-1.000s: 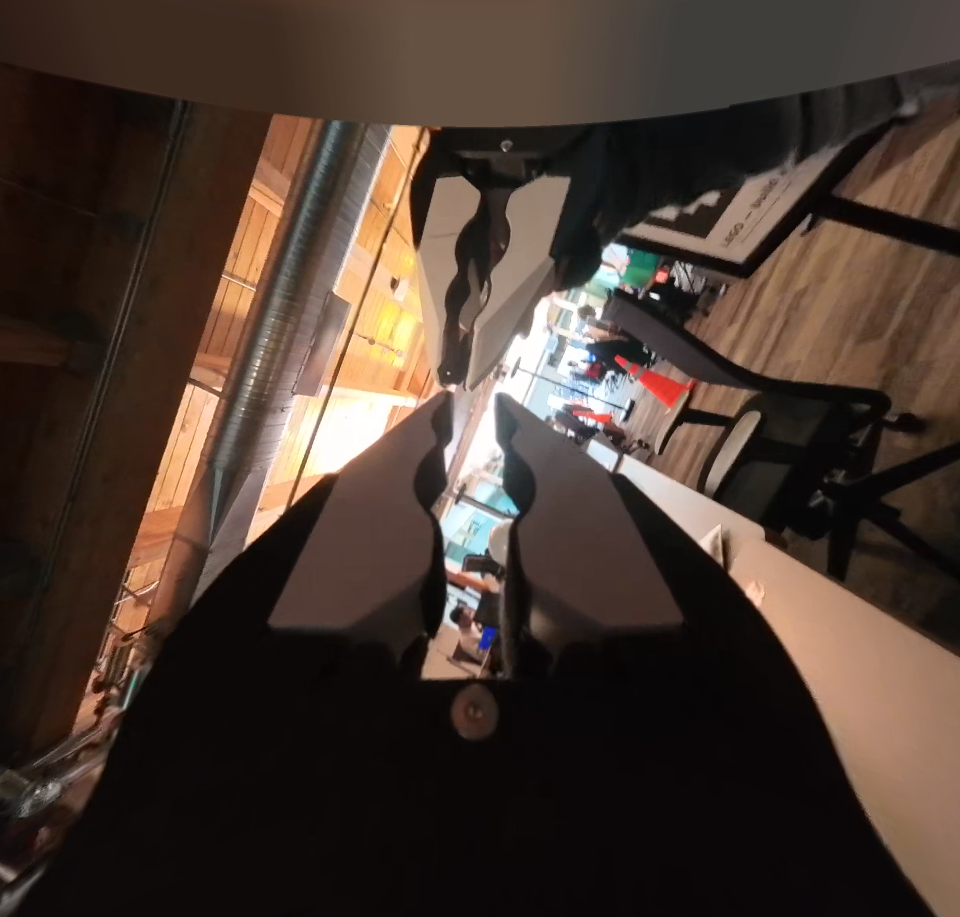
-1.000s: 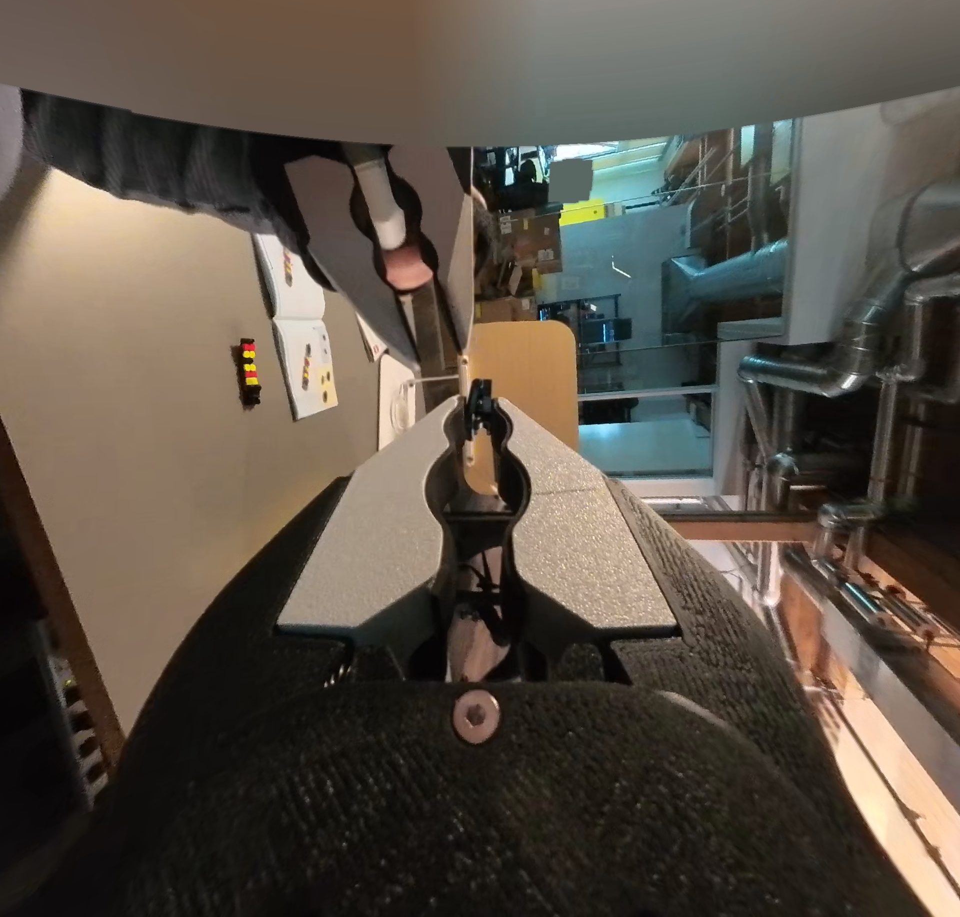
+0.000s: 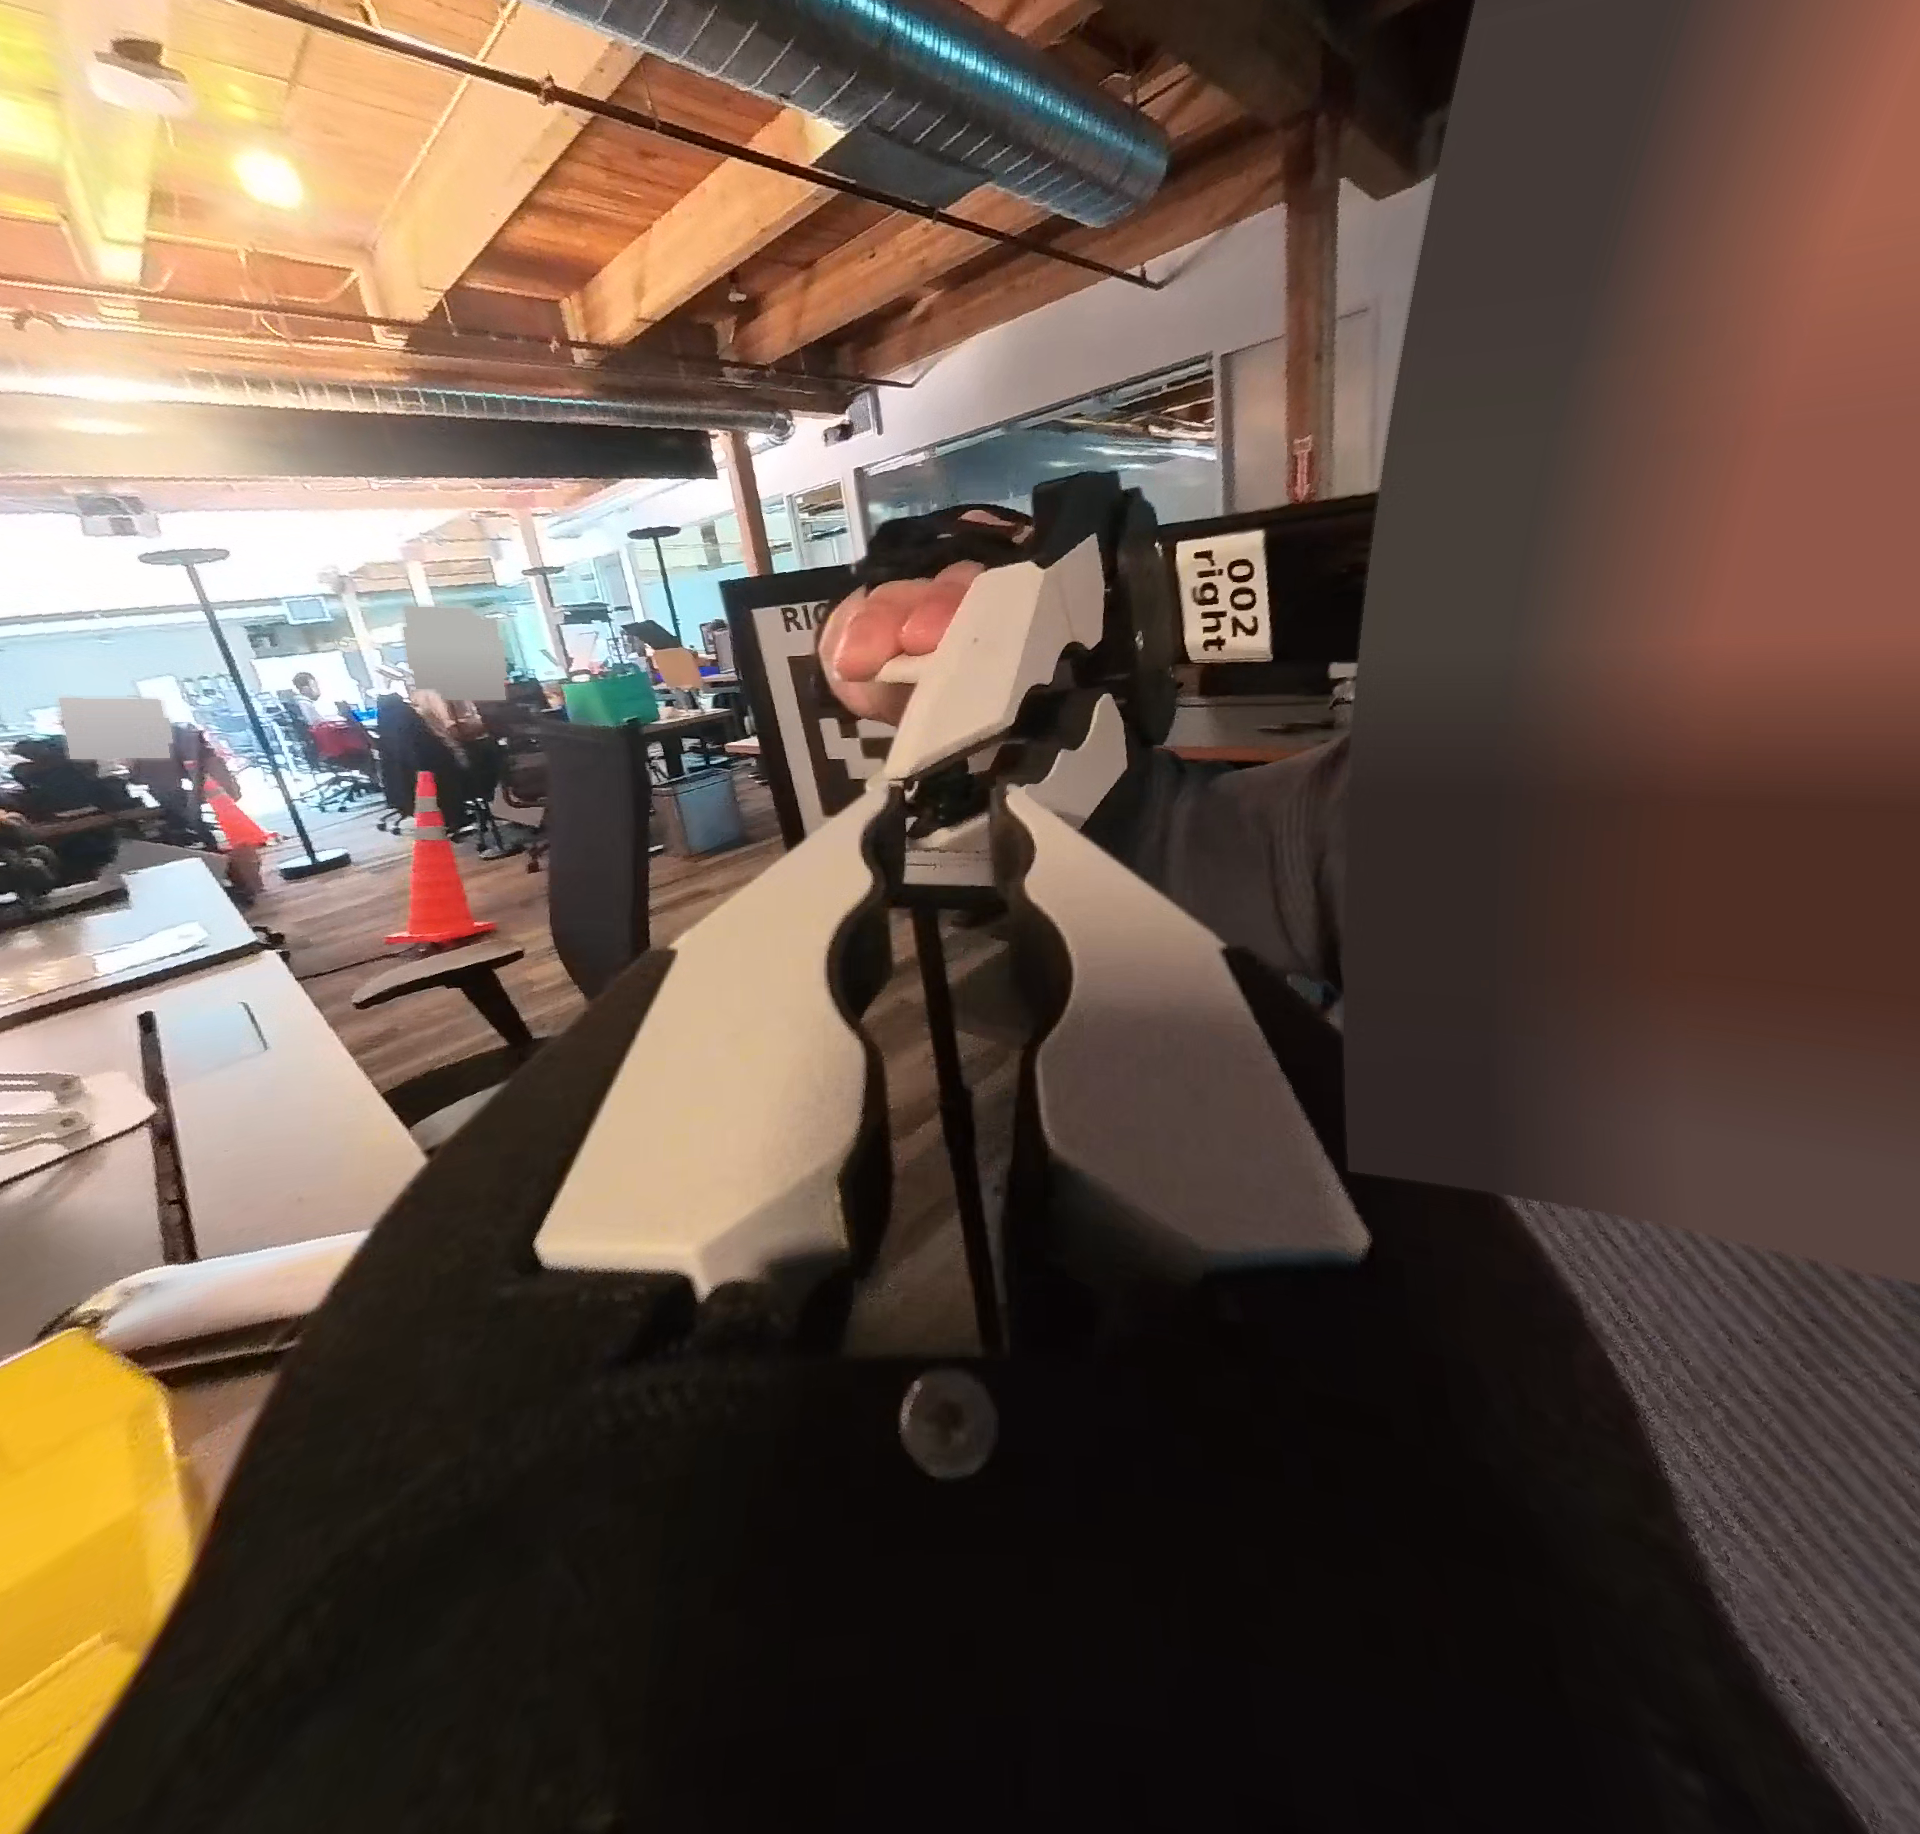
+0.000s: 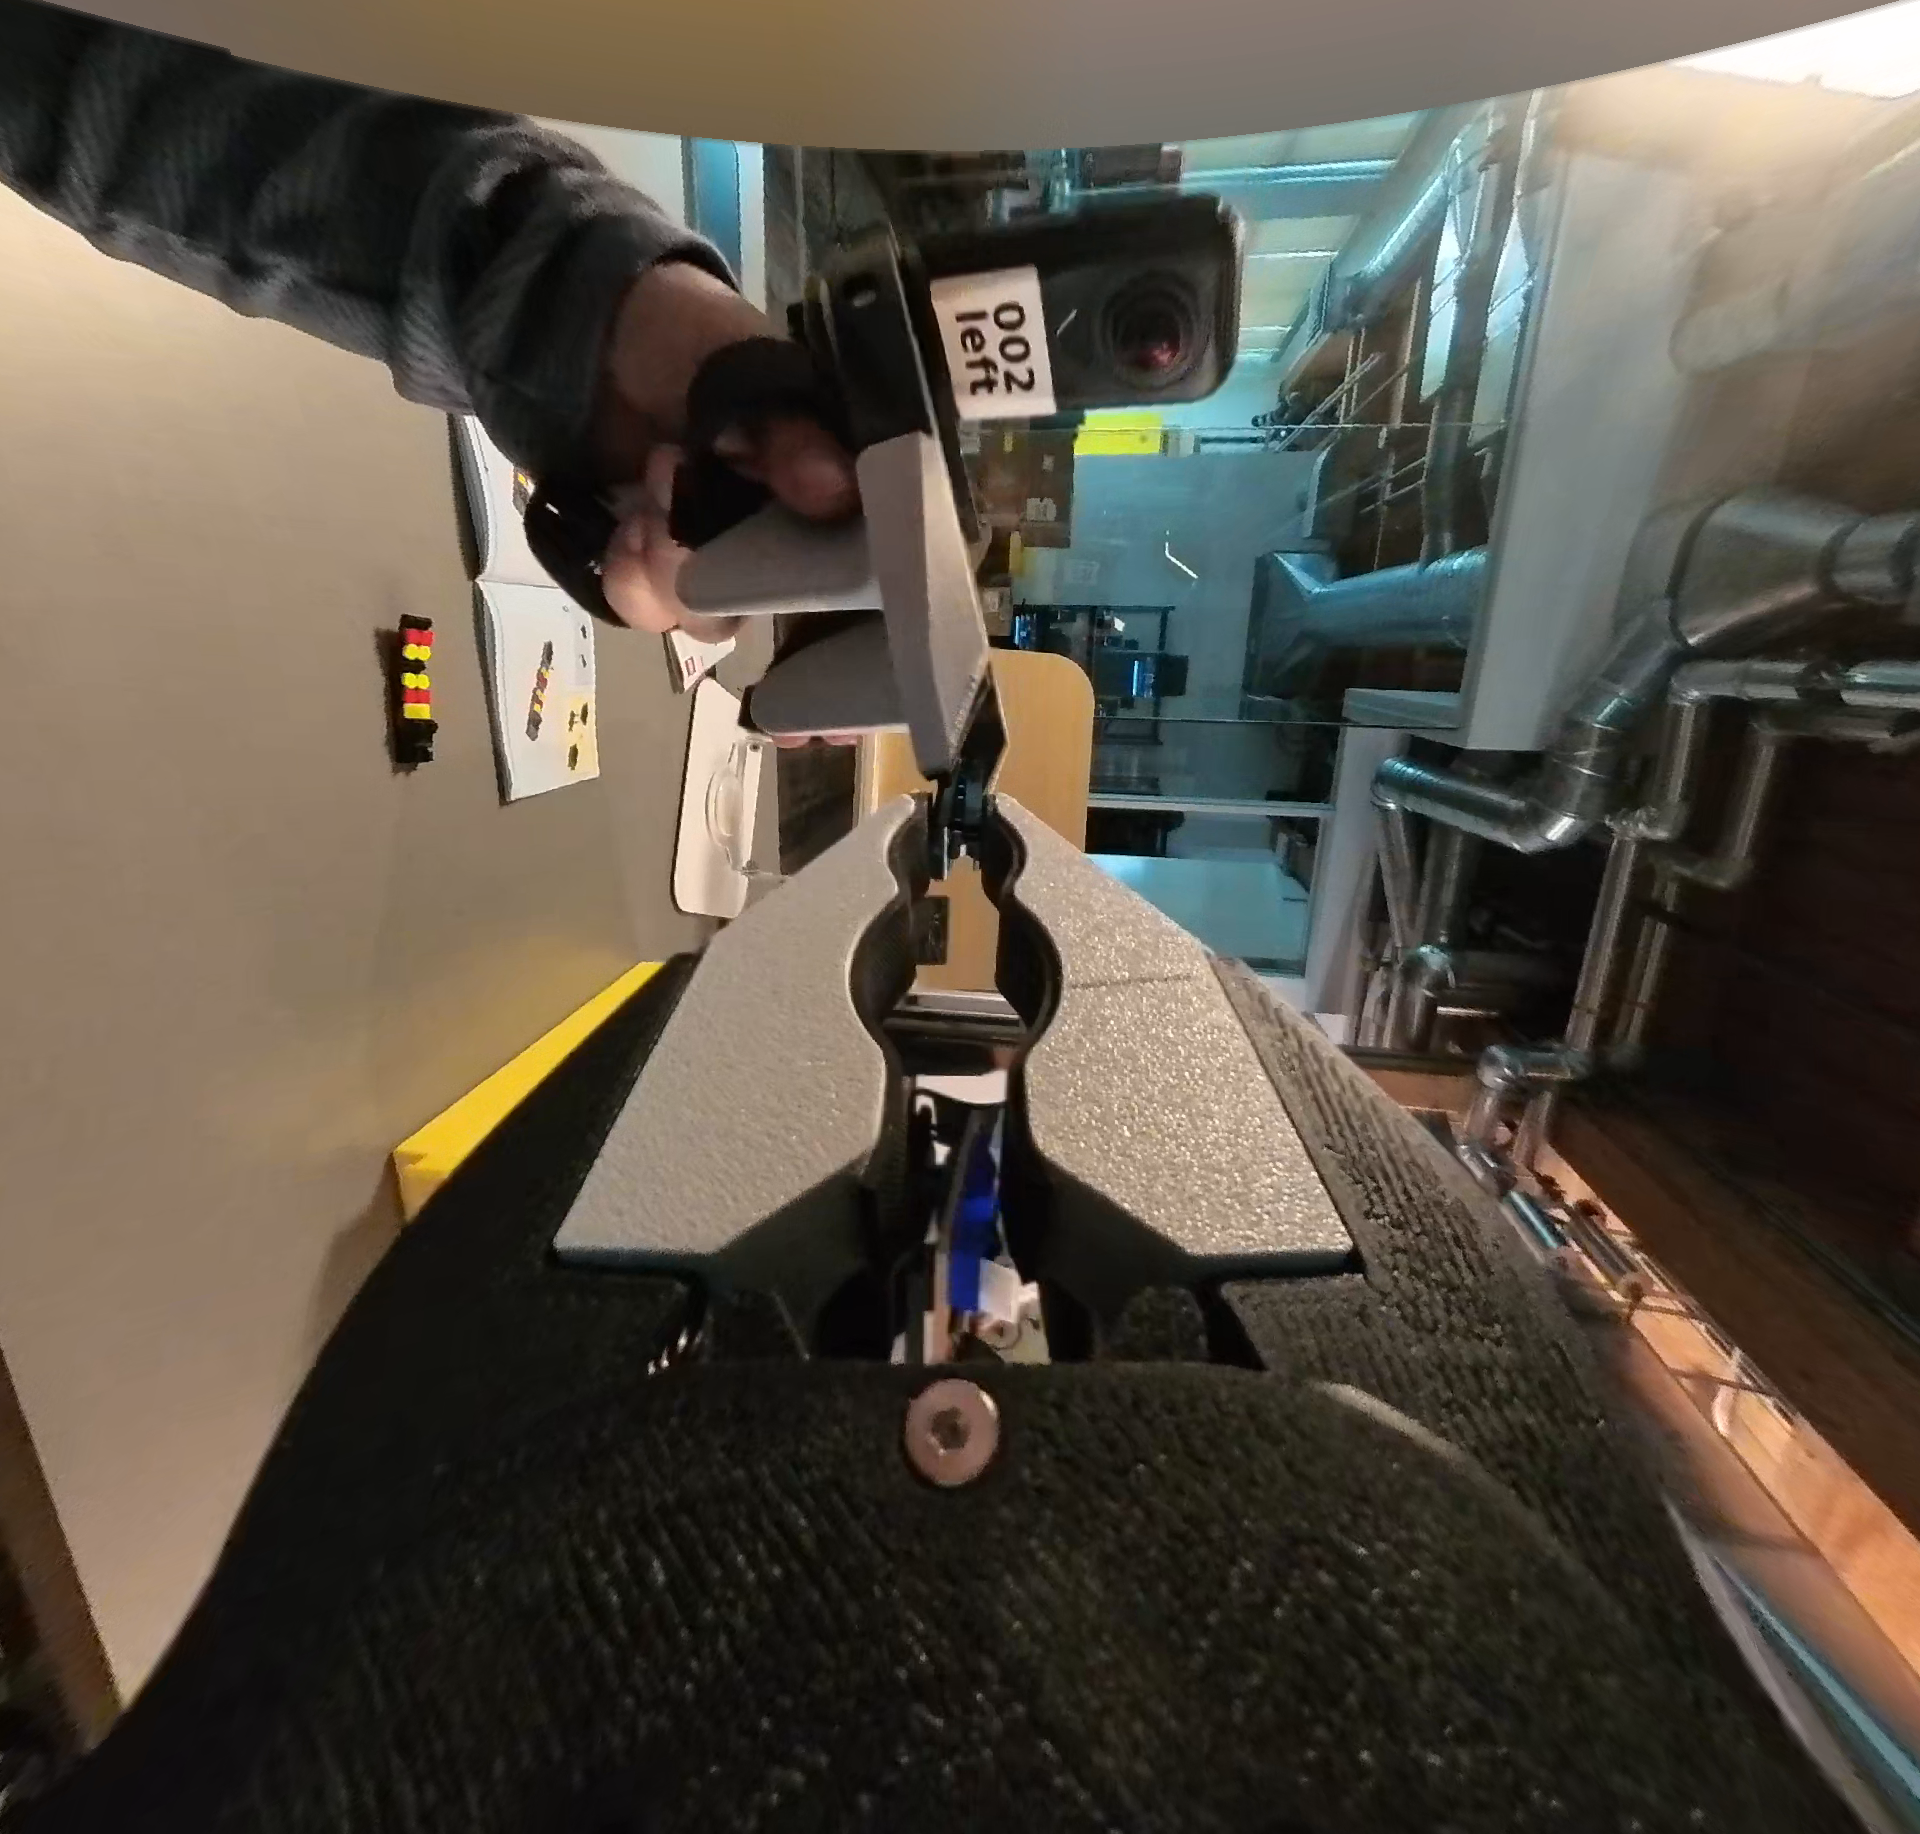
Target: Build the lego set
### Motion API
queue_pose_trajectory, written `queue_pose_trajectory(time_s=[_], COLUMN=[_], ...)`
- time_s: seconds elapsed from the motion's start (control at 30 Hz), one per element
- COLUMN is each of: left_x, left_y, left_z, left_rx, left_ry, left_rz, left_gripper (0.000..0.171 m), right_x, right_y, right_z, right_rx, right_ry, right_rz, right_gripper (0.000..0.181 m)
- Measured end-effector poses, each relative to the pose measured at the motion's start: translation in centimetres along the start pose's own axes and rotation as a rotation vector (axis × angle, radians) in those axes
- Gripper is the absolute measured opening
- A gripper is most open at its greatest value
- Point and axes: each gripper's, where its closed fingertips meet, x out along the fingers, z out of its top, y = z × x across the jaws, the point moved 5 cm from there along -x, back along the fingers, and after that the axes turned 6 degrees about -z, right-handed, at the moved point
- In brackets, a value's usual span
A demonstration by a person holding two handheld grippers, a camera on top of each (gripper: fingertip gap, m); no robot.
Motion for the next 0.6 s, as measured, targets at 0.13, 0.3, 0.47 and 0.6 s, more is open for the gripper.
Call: queue_pose_trajectory(time_s=[0.13, 0.3, 0.47, 0.6], left_x=[0.03, 0.0, -0.1, -0.44], left_y=[0.14, 0.3, 0.43, 0.59], left_z=[-0.08, -0.24, -0.25, 0.05], left_rx=[-0.035, -0.03, -0.031, -0.034], left_ry=[-0.013, 0.004, 0.014, -0.015], left_rz=[-0.019, -0.009, -0.009, -0.017], left_gripper=[0.015, 0.014, 0.015, 0.014], right_x=[0.06, 0.15, 0.22, 0.64], right_y=[0.18, 0.34, 0.34, -0.11], right_z=[-0.05, -0.27, -0.34, -0.3], right_rx=[-0.01, -0.016, -0.013, 0.005], right_ry=[0.002, 0.006, 0.003, -0.012], right_rz=[0.002, 0.004, 0.005, 0.02], right_gripper=[0.007, 0.007, 0.007, 0.007])
